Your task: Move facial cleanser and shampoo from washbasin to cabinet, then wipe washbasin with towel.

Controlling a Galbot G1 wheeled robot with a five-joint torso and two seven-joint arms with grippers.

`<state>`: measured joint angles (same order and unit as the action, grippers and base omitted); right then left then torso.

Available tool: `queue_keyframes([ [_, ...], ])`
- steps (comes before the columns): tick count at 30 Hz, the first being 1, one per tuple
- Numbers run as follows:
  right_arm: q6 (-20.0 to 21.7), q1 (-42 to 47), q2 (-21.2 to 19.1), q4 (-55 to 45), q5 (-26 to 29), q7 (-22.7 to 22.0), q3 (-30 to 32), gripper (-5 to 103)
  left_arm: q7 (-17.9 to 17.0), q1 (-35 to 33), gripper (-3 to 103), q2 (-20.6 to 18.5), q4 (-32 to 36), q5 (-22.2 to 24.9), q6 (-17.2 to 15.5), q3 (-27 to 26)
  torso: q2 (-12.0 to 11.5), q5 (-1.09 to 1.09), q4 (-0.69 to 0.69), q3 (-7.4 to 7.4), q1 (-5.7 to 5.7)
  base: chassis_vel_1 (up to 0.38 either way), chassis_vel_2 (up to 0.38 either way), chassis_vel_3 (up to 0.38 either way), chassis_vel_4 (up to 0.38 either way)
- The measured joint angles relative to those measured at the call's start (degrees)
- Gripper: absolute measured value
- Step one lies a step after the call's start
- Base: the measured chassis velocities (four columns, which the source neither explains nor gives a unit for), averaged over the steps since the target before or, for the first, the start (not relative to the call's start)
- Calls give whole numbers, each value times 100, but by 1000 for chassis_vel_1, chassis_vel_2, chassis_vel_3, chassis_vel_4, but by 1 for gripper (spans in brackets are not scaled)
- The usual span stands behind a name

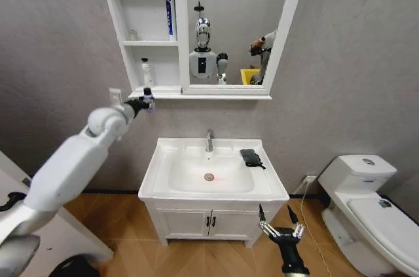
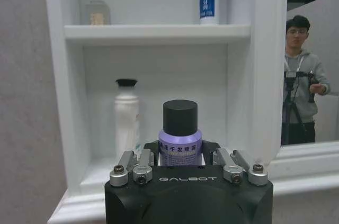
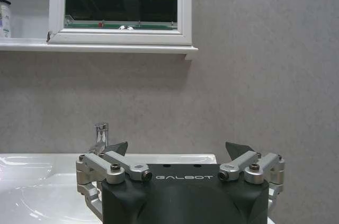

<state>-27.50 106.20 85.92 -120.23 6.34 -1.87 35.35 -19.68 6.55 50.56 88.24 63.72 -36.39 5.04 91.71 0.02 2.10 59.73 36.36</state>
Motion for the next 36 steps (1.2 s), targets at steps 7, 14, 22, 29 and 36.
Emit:
queue_keyframes([
  [7,-122,-15,10,144,46,-8,54,100,49,857,42,663,-1122,9,-28,502,0,-1,1,1,1,0,0,0,0],
  [14,-288,2,-4,293,83,-13,75,100,333,1285,42,1062,-2065,-445,23,828,0,-1,3,1,1,0,0,0,0],
  [22,-454,52,3,459,89,-17,79,100,652,1548,42,1402,-2828,-815,139,879,0,-1,2,1,1,0,0,0,0],
  [29,-467,33,12,521,66,-20,48,100,701,1551,42,1599,-3026,-960,175,824,0,-1,2,0,0,0,0,0,0],
  [36,-478,21,10,566,74,-29,76,100,787,1476,39,1758,-3144,-1165,211,737,0,-1,2,0,0,0,0,0,0],
])
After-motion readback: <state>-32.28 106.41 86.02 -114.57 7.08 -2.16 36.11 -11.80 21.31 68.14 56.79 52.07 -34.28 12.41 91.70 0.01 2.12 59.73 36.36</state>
